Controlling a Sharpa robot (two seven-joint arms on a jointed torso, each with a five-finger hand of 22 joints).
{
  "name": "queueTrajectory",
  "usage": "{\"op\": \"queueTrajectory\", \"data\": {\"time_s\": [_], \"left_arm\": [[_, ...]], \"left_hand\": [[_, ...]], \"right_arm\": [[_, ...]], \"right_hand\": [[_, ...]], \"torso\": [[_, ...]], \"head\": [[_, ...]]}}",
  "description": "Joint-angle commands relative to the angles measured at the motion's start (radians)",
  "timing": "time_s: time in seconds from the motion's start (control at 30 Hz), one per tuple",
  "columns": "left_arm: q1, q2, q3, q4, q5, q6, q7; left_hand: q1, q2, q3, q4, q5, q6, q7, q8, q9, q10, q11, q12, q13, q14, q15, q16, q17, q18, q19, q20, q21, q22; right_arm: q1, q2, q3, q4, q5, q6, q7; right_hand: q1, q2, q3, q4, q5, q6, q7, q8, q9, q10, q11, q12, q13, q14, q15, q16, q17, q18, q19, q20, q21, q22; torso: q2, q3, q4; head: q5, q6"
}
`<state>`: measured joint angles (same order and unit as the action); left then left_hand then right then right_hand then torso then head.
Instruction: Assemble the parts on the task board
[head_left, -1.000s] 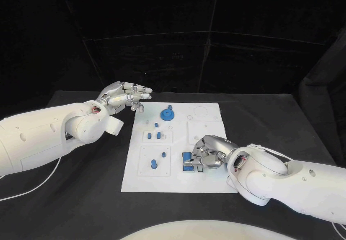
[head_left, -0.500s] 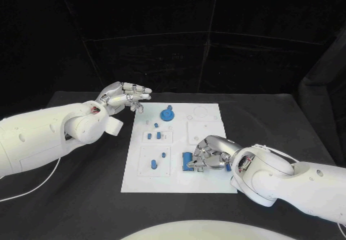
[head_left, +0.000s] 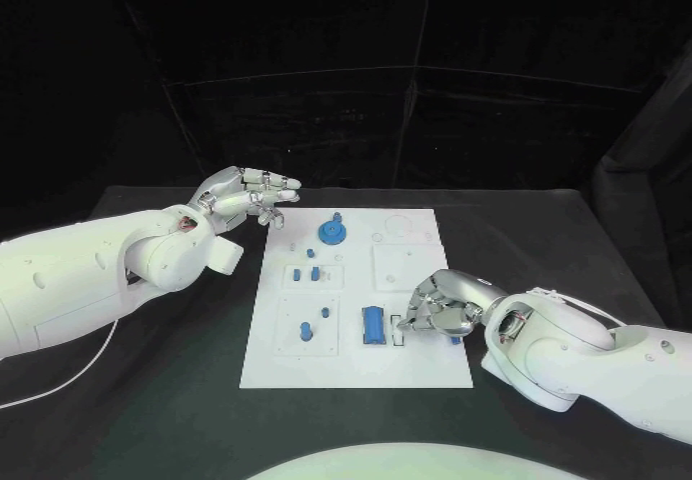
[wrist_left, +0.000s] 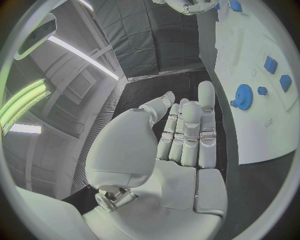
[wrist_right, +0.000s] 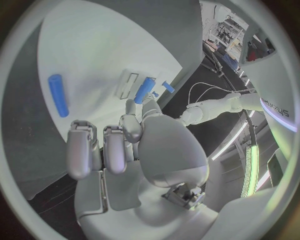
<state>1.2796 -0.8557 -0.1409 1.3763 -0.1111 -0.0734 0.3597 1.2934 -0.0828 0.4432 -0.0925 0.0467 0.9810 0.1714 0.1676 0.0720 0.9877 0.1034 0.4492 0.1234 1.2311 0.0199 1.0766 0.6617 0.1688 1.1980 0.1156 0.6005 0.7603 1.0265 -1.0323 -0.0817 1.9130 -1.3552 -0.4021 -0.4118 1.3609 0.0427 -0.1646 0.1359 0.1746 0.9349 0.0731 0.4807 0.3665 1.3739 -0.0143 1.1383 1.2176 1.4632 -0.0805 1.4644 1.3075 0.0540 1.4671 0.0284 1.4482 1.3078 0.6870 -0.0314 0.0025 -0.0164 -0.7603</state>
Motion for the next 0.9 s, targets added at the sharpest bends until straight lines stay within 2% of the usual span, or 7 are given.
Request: {"op": "queueTrajectory", "data": {"time_s": [0.03, 0.2, 0.43, 0.57, 0.7, 0.77, 0.9], "left_arm": [[0.001, -0.001, 0.001, 0.002, 0.003, 0.005, 0.015], [0.001, -0.001, 0.001, 0.002, 0.003, 0.003, 0.018], [0.001, 0.005, 0.001, -0.001, 0.003, 0.004, 0.02], [0.001, 0.006, 0.001, -0.002, 0.003, 0.004, 0.02], [0.001, 0.007, 0.0, -0.002, 0.003, 0.005, 0.02], [0.001, 0.007, 0.0, -0.003, 0.003, 0.005, 0.02], [0.001, 0.007, 0.0, -0.003, 0.003, 0.005, 0.02]], "left_hand": [[0.004, 0.009, -0.005, 0.001, 0.006, -0.006, 0.004, 0.007, -0.001, -0.009, 0.0, 0.004, 0.001, -0.005, -0.001, -0.003, -0.002, 0.014, 0.0, 0.002, -0.006, -0.001], [0.004, 0.009, -0.005, 0.001, 0.006, -0.006, 0.004, 0.007, -0.001, -0.009, 0.0, 0.004, 0.001, -0.005, -0.001, -0.003, -0.002, 0.014, 0.0, 0.002, -0.006, -0.001], [0.004, 0.009, -0.005, 0.001, 0.006, -0.006, 0.004, 0.007, -0.001, -0.009, 0.0, 0.004, 0.001, -0.005, -0.001, -0.003, -0.002, 0.014, 0.0, 0.002, -0.006, -0.001], [0.004, 0.009, -0.005, 0.001, 0.006, -0.006, 0.004, 0.007, -0.001, -0.009, 0.0, 0.004, 0.001, -0.005, -0.001, -0.003, -0.002, 0.014, 0.0, 0.002, -0.006, -0.001], [0.004, 0.009, -0.005, 0.001, 0.006, -0.006, 0.004, 0.007, -0.001, -0.009, 0.0, 0.004, 0.001, -0.005, -0.001, -0.003, -0.002, 0.014, 0.0, 0.002, -0.006, -0.001], [0.004, 0.009, -0.005, 0.001, 0.006, -0.006, 0.004, 0.007, -0.001, -0.009, 0.0, 0.004, 0.001, -0.005, -0.001, -0.003, -0.002, 0.014, 0.0, 0.002, -0.006, -0.001], [0.004, 0.009, -0.005, 0.001, 0.006, -0.006, 0.004, 0.007, -0.001, -0.009, 0.0, 0.004, 0.001, -0.005, -0.001, -0.003, -0.002, 0.014, 0.0, 0.002, -0.006, -0.001]], "right_arm": [[0.008, -0.035, 0.0, -0.004, 0.027, -0.013, 0.016], [0.015, -0.097, 0.0, 0.002, 0.043, -0.026, 0.029], [0.017, -0.146, 0.0, 0.012, 0.02, -0.026, 0.005], [0.017, -0.155, 0.0, 0.013, -0.002, 0.007, -0.021], [0.017, -0.15, -0.001, 0.005, -0.031, 0.053, -0.048], [0.016, -0.145, -0.001, 0.001, -0.042, 0.076, -0.06], [0.016, -0.137, -0.001, -0.005, -0.06, 0.108, -0.078]], "right_hand": [[-0.01, 0.0, -0.009, 0.005, 0.003, -0.013, 0.007, -0.02, -0.009, -0.001, 0.013, -0.008, -0.002, 0.068, 0.009, -0.005, 0.06, -0.011, 0.025, 0.004, 0.002, 0.077], [-0.022, 0.0, -0.018, 0.012, 0.009, -0.016, 0.015, -0.05, -0.021, -0.001, 0.02, -0.01, -0.002, 0.067, 0.015, -0.007, 0.058, -0.011, 0.024, 0.011, 0.001, 0.076], [-0.035, 0.006, -0.026, 0.021, 0.034, 0.008, 0.013, -0.065, -0.026, 0.002, 0.02, -0.004, 0.003, 0.069, 0.016, -0.005, 0.063, -0.011, 0.025, 0.014, 0.003, 0.078], [-0.043, 0.002, -0.034, 0.026, 0.045, 0.018, 0.011, -0.071, -0.027, 0.006, 0.019, 0.002, 0.009, 0.069, 0.015, -0.003, 0.065, -0.012, 0.026, 0.014, 0.004, 0.081], [-0.056, -0.006, -0.052, 0.035, 0.086, 0.035, 0.007, -0.076, -0.026, 0.025, 0.016, 0.04, 0.041, 0.074, 0.013, 0.01, 0.088, -0.015, 0.033, 0.012, 0.015, 0.097], [-0.063, -0.008, -0.06, 0.039, 0.088, 0.039, 0.006, -0.077, -0.025, 0.029, 0.015, 0.051, 0.05, 0.075, 0.012, 0.011, 0.09, -0.016, 0.034, 0.011, 0.017, 0.099], [-0.074, -0.012, -0.073, 0.047, 0.083, 0.044, 0.005, -0.078, -0.023, 0.032, 0.014, 0.058, 0.057, 0.075, 0.012, 0.012, 0.091, -0.016, 0.034, 0.01, 0.017, 0.099]], "torso": [[0.0, -0.0001, -0.0008], [0.001, 0.0005, -0.0013], [0.002, 0.002, -0.0031], [0.003, 0.0025, -0.0025], [0.003, 0.0016, -0.0001], [0.003, 0.0027, -0.0004], [0.002, 0.0014, -0.0009]], "head": [[-0.007, 0.003], [-0.017, 0.008], [-0.028, 0.009], [-0.031, 0.007], [-0.031, 0.004], [-0.029, 0.002], [-0.03, 0.0]]}}
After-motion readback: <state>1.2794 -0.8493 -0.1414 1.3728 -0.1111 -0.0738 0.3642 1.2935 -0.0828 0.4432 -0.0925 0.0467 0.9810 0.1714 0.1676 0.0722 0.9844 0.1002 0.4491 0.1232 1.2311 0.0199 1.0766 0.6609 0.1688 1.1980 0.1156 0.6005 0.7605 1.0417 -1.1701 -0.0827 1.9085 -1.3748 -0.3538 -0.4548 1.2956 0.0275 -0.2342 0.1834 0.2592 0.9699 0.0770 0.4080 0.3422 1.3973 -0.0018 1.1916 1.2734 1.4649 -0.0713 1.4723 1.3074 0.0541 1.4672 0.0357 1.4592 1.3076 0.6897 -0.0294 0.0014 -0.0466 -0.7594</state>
